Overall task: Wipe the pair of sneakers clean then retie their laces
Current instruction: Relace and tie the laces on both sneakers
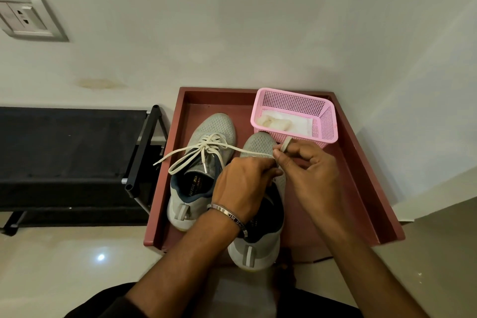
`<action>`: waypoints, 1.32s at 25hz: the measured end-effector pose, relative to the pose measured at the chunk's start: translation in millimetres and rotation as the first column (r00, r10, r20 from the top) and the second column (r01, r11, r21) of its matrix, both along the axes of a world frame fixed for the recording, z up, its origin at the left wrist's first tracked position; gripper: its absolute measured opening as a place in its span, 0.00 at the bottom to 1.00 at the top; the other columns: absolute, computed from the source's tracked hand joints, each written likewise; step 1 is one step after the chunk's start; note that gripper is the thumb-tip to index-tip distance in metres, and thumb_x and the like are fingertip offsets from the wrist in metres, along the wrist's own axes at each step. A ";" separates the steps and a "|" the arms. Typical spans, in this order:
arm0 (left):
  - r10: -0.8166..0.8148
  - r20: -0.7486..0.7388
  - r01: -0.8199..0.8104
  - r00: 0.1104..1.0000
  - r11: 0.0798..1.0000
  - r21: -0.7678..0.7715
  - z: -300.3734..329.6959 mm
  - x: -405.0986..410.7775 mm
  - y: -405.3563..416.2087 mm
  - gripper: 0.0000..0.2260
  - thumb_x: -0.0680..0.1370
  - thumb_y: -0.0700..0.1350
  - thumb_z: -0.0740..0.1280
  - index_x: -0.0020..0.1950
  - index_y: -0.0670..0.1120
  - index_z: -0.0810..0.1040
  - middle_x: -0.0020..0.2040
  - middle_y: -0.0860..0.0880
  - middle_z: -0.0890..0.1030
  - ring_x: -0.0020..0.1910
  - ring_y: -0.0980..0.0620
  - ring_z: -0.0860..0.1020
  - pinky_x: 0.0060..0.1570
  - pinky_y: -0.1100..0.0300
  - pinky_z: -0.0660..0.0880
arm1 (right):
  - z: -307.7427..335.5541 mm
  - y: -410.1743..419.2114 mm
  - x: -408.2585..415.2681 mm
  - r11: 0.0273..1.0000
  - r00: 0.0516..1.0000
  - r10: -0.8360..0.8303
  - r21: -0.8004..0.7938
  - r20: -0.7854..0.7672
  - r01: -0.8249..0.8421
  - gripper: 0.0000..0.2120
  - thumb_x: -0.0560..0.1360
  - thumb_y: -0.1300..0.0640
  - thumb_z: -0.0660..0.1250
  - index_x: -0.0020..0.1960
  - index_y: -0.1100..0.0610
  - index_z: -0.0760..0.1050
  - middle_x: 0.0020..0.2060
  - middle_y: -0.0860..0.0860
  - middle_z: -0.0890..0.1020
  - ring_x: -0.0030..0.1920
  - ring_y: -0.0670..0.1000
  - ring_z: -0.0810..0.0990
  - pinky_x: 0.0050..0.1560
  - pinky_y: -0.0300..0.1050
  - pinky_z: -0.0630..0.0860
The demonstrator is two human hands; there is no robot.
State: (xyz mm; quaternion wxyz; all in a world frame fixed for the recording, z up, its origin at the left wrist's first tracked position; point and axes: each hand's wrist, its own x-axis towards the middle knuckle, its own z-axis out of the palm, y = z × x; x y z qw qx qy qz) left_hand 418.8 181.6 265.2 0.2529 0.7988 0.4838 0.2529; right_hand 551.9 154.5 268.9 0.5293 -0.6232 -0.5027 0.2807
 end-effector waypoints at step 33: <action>0.084 0.294 -0.012 0.952 0.971 -0.240 -0.8 -17.0 8.6 0.05 0.72 0.41 0.71 0.45 0.50 0.84 0.38 0.54 0.84 0.38 0.60 0.82 0.40 0.66 0.77 | -1.2 0.5 8.9 0.890 0.942 0.335 -0.319 -0.028 -0.326 0.10 0.78 0.62 0.67 0.55 0.54 0.83 0.46 0.50 0.86 0.50 0.51 0.84 0.53 0.49 0.81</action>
